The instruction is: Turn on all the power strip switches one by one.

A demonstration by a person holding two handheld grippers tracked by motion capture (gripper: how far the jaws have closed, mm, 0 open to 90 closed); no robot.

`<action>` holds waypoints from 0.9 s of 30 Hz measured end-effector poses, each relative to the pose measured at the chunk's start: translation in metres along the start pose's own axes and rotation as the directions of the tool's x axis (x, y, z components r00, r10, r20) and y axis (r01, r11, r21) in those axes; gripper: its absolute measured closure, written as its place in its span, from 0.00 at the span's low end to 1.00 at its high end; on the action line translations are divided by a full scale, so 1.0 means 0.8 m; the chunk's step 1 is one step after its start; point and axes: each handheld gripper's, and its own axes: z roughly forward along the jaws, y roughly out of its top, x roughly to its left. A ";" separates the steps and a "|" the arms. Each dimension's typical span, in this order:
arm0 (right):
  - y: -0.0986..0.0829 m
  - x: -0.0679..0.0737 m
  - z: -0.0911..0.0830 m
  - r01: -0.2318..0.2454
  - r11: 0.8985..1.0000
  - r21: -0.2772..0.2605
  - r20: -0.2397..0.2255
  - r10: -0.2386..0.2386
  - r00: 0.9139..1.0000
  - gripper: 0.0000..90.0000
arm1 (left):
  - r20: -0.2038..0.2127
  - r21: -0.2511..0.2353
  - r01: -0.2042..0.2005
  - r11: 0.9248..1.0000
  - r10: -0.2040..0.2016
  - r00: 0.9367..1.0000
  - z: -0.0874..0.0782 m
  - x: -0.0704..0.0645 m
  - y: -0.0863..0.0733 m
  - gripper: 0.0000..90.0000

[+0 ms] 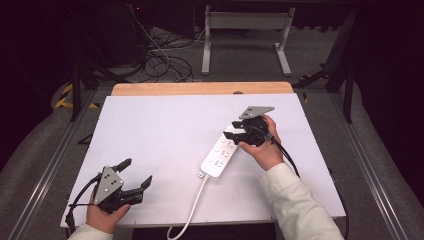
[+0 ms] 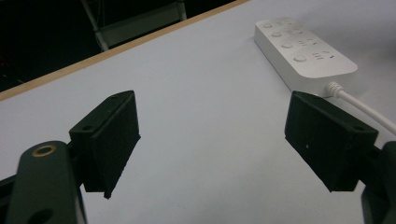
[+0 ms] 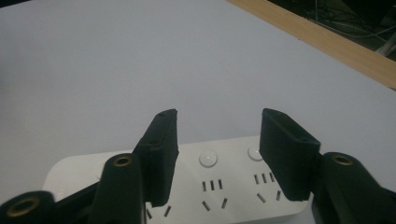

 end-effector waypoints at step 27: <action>-0.150 0.045 -0.107 -0.080 0.983 -0.163 -0.094 0.066 0.993 0.24 | 0.011 -0.022 -0.022 1.000 0.022 1.000 -0.011 -0.007 0.001 0.18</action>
